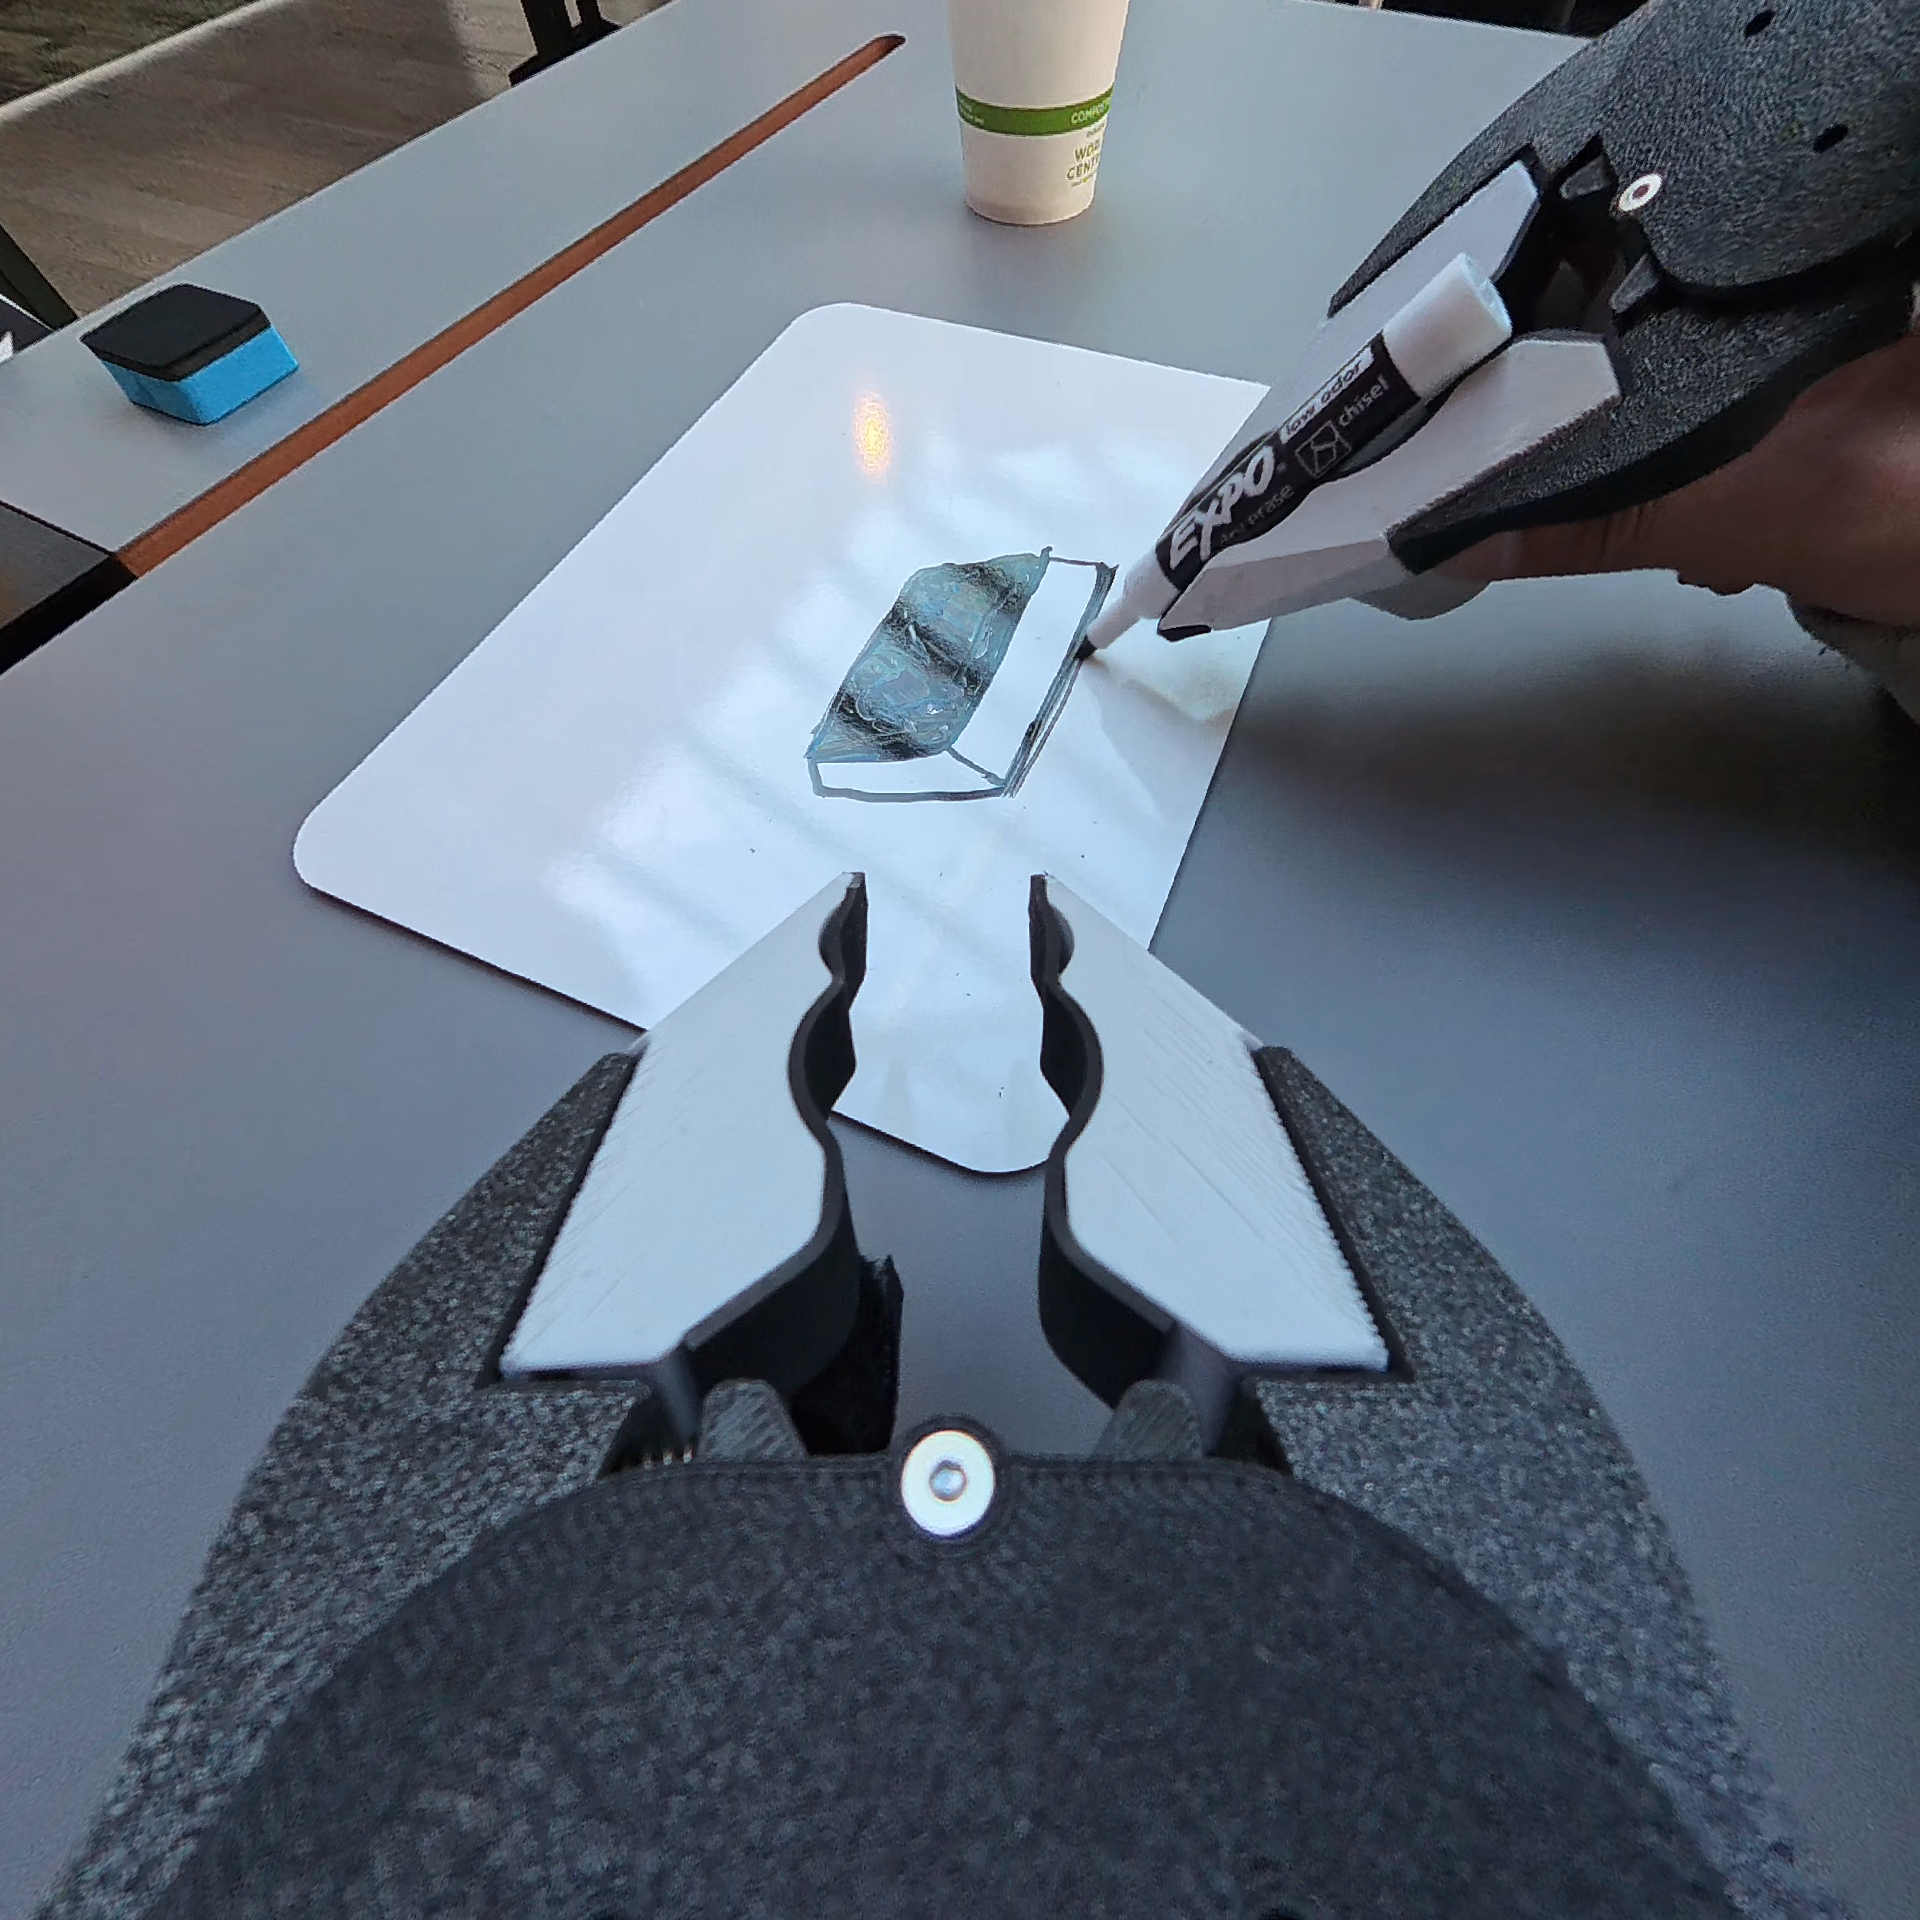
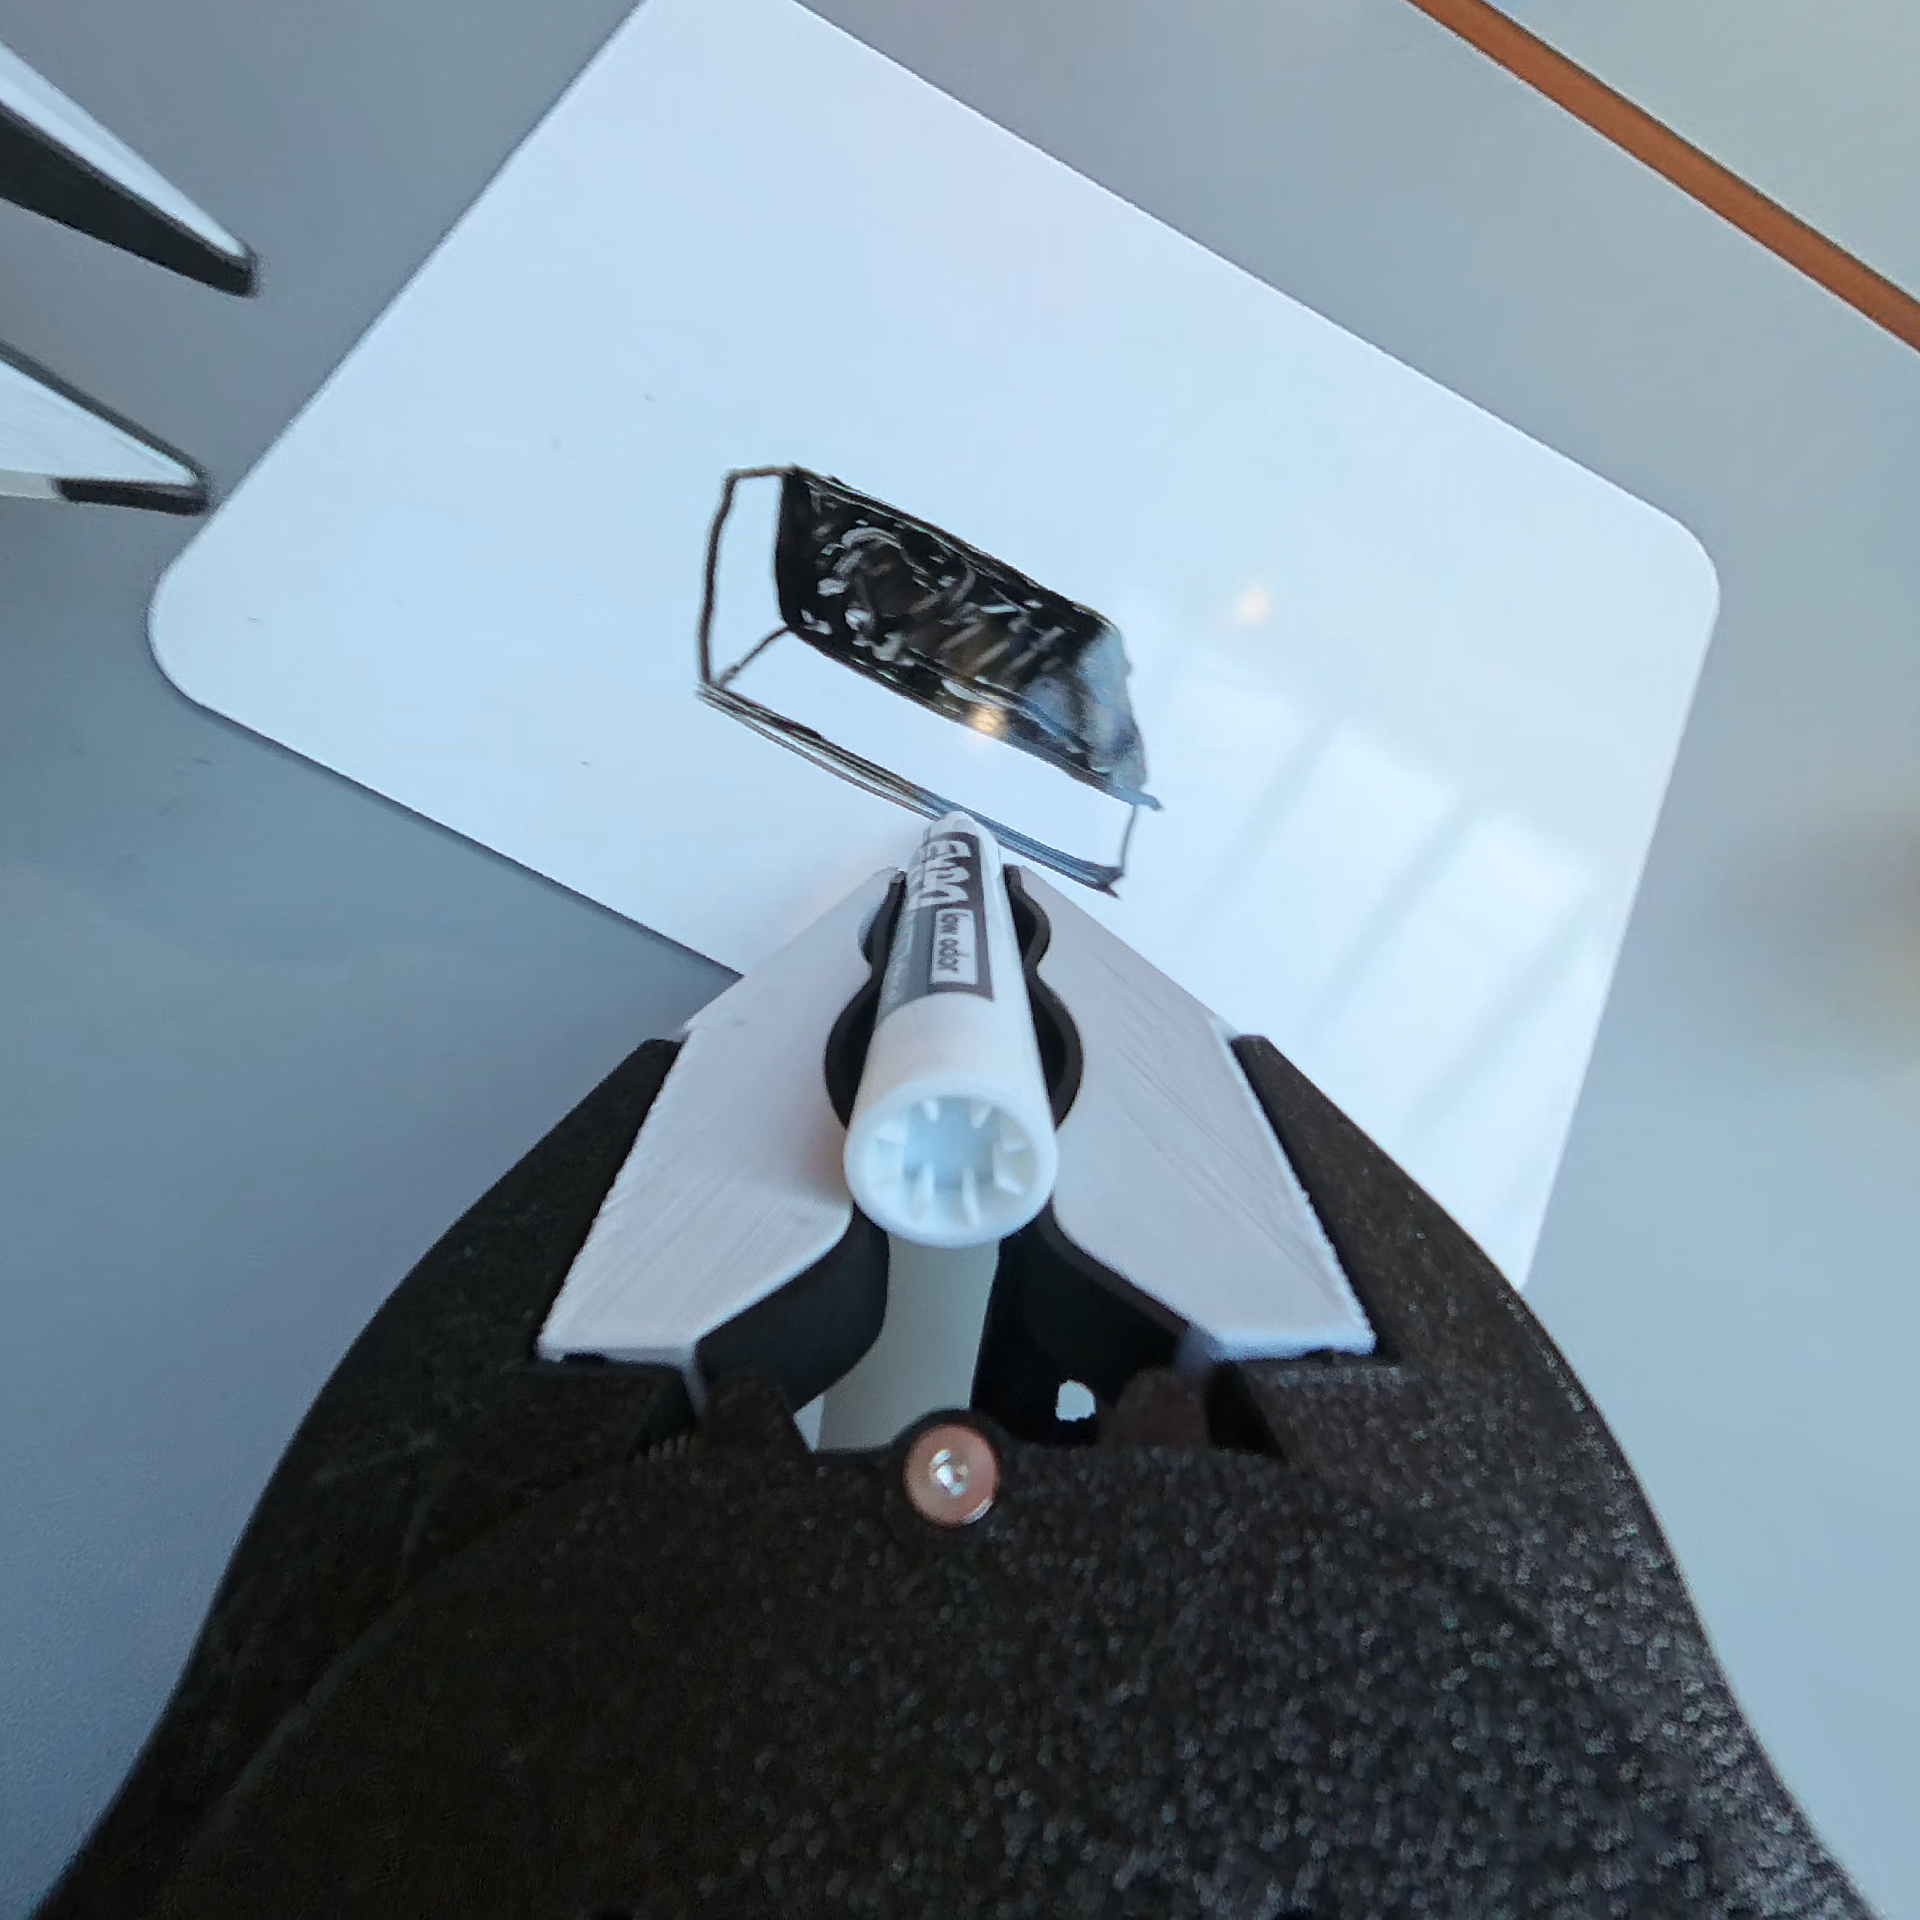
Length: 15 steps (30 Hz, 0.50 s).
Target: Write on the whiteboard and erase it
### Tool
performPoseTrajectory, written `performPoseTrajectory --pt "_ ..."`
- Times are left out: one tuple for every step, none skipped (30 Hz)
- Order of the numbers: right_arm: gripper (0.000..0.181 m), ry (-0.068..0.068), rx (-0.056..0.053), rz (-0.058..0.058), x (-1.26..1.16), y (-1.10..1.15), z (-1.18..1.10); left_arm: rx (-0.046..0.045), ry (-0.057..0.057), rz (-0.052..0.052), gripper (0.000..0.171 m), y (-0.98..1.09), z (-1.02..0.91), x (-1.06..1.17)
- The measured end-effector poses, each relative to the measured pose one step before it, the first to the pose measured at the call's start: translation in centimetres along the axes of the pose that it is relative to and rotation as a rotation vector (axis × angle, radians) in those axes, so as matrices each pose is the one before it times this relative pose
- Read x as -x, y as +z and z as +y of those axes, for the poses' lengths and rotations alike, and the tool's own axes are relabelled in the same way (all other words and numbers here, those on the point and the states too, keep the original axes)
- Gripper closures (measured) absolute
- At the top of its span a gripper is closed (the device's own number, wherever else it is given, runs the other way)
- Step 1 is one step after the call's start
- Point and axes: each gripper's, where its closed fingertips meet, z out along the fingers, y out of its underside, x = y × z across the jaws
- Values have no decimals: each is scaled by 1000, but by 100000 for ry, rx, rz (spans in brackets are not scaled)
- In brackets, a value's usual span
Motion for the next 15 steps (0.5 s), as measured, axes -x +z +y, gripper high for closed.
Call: performPoseTrajectory --pt "163 914 470 1001 -581 -106 232 -2 -74 28 140 -3 2 10" --pt "164 856 462 1181 -592 -98 234 11 -46 0 140 6 -2 9" --pt "164 722 457 1142 -557 -95 224 26 29 -45 140 -2 4 8" --pt "164 611 564 1202 -563 -94 215 -59 44 -29 140 -7 -14 -5" --pt "164 692 593 1387 -561 -82 217 -17 -1 50 140 1 -2 -7" --pt "164 618 449 757 -439 -71 175 53 15 39 140 -2 6 -14" --pt "164 749 250 -77 -225 -48 99 -30 104 -22 140 -3 -2 -11" --pt "164 517 93 -148 -88 -25 41 -25 72 -40 140 4 -5 1" --pt "164 -366 43 347 11 -1 -3 76 -49 48 140 10 13 -18" --pt "163 -797 94 114 158 5 -45 -24 -43 57 140 2 -3 -11" --pt "164 -233 -204 -1166 398 43 -159 -59 46 -9 140 -4 -4 2" --pt "164 -245 -438 -1638 558 90 -217 16 13 -67 140 1 1 1" --pt "164 -723 -403 -1322 601 108 -257 10 -9 3 140 -6 -7 -1" --pt "164 -1141 -414 -1250 653 147 -302 -60 62 57 140 -14 -11 -27" --pt "164 -1059 -426 -1674 764 183 -351 -10 93 -21 140 -11 -7 -2"
